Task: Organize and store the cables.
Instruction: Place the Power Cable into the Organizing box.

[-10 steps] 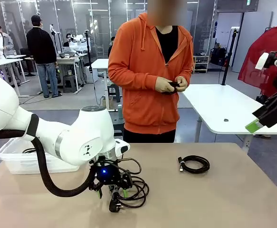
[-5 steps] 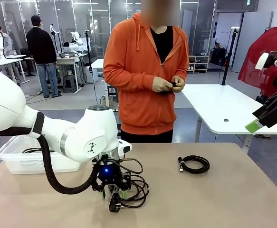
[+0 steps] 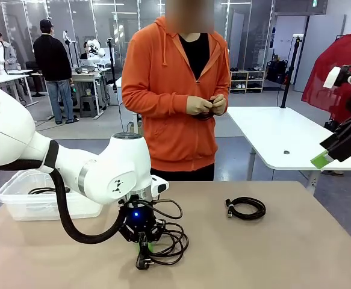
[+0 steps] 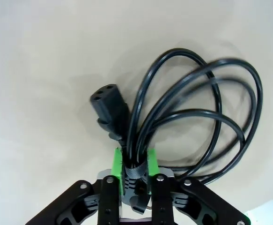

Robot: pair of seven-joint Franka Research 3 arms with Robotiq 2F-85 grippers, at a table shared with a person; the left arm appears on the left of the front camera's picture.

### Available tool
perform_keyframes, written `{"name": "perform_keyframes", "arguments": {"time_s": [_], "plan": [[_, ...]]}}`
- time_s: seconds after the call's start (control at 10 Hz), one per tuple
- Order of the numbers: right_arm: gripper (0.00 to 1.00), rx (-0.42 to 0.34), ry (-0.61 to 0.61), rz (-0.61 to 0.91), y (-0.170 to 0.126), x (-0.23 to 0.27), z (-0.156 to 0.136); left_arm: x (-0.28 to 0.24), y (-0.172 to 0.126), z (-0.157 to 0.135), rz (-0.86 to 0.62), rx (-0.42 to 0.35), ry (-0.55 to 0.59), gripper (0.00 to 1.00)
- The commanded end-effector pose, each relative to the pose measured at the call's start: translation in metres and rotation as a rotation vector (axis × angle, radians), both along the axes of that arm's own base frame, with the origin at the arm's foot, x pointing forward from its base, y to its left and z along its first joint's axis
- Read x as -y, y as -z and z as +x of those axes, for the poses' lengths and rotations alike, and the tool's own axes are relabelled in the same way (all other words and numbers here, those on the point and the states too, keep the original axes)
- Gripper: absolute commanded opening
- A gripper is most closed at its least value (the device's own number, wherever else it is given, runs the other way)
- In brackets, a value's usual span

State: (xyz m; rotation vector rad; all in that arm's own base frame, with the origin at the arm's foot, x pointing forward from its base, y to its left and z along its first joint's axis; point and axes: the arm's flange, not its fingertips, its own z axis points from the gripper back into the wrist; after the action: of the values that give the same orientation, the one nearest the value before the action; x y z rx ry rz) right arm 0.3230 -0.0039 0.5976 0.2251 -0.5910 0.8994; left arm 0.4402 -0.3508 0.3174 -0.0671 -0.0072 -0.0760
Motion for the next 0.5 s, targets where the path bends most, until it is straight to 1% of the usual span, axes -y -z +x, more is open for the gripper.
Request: {"name": "perform_keyframes", "arguments": {"time_s": [0.0, 0.2, 0.3, 0.4], "plan": [[1.0, -0.003, 0.008, 0.001, 0.001, 0.0, 0.0, 0.005, 0.005, 0.003, 0.034, 0.007, -0.018, 0.0], [1.0, -0.003, 0.008, 0.001, 0.001, 0.0, 0.0, 0.004, 0.001, 0.001, 0.033, 0.021, -0.011, 0.0], [1.0, -0.003, 0.008, 0.001, 0.001, 0.0, 0.0, 0.002, -0.007, -0.002, 0.023, 0.032, 0.004, 0.0], [1.0, -0.003, 0.008, 0.001, 0.001, 0.0, 0.0, -0.002, -0.026, -0.009, 0.034, 0.064, 0.059, 0.0]]}}
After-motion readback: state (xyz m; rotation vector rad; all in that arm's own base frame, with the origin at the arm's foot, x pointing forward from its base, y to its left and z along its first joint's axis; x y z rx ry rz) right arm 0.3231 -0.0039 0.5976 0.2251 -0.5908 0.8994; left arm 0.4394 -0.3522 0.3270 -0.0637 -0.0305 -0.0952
